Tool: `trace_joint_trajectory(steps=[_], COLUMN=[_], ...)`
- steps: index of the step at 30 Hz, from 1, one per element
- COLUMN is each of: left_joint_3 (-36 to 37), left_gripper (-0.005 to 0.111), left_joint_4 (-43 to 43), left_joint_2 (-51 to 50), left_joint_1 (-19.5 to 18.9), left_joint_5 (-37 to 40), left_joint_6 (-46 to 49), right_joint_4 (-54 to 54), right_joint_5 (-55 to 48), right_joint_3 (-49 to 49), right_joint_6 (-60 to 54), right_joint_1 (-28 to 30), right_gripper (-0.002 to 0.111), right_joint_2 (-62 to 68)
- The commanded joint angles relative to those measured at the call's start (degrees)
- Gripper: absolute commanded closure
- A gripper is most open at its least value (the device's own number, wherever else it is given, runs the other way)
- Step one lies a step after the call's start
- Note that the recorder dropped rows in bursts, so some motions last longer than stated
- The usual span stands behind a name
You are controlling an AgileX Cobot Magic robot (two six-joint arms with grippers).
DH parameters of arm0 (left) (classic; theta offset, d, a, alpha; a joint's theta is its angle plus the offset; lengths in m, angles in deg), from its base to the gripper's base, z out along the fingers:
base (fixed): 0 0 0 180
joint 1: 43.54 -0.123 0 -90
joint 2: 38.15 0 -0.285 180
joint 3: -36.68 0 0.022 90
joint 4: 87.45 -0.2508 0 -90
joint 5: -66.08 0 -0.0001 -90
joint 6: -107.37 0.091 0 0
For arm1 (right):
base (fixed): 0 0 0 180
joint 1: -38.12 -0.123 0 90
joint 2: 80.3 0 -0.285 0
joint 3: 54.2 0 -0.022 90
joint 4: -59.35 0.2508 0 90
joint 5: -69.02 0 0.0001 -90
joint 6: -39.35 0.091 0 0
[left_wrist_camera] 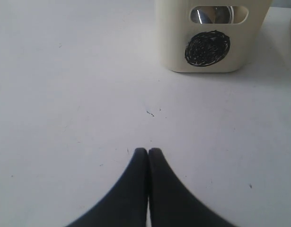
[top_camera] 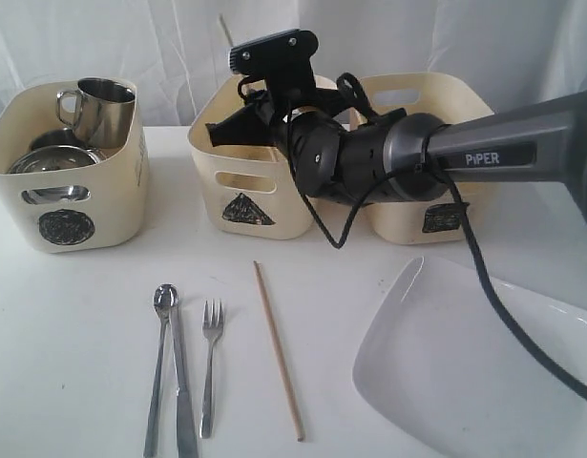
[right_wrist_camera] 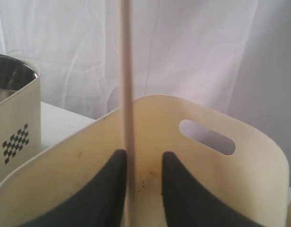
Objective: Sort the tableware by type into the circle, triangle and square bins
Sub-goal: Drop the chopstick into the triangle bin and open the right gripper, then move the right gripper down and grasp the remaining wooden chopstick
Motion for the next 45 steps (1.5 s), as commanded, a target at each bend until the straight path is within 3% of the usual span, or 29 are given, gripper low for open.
trace_joint_trajectory(steps=[1,5,14,17,21,22,25,29,34,40,45], left_joint_3=[0.15,0.15,0.15,0.15,0.15,0.15,0.15,0.15,0.15,0.15,0.15], left_gripper=[0.107,0.107,0.107,0.107,0.107,0.107,0.107,0.107,0.107,0.107,0.107], left_joint_4=[0.35,0.35,0.35,0.35,0.35,0.35,0.35,0.35,0.35,0.35,0.35], left_joint_2=[0.23,0.23,0.23,0.23,0.23,0.23,0.23,0.23,0.23,0.23,0.23], left_joint_1=[0.01,0.01,0.01,0.01,0.01,0.01,0.01,0.01,0.01,0.01,0.01], left_joint_5=[-0.24,-0.24,-0.24,-0.24,-0.24,-0.24,-0.24,-0.24,-0.24,-0.24,-0.72], left_joint_6=[-0.34,-0.34,-0.34,-0.34,-0.34,-0.34,-0.34,-0.34,-0.34,-0.34,-0.34], right_joint_4=[-0.19,0.11,0.38,-1.02,-9.45,-11.69,-18.81,-26.06,-25.18,-21.94,-19.94], right_joint_5=[0.02,-3.89,-32.6,-44.54,-61.59,-65.79,-74.81,-81.78,-87.03,-88.47,-84.07], right_joint_3=[-2.15,-2.66,-2.66,-2.66,-2.66,-2.66,-2.56,-2.56,-2.56,-2.56,-2.56], right_joint_6=[-0.3,-0.3,-0.3,-0.3,4.29,7.95,20.22,22.05,21.87,21.87,22.92], right_joint_1=[0.72,0.72,0.81,1.16,1.16,1.16,1.16,1.16,1.06,1.06,1.06], right_gripper=[0.062,0.061,0.066,0.078,0.107,0.108,0.108,0.108,0.104,0.082,0.079], right_joint_2=[0.02,-0.81,-9.93,-14.31,-16.84,-16.84,-15.19,-11.28,-5.16,0.07,2.13])
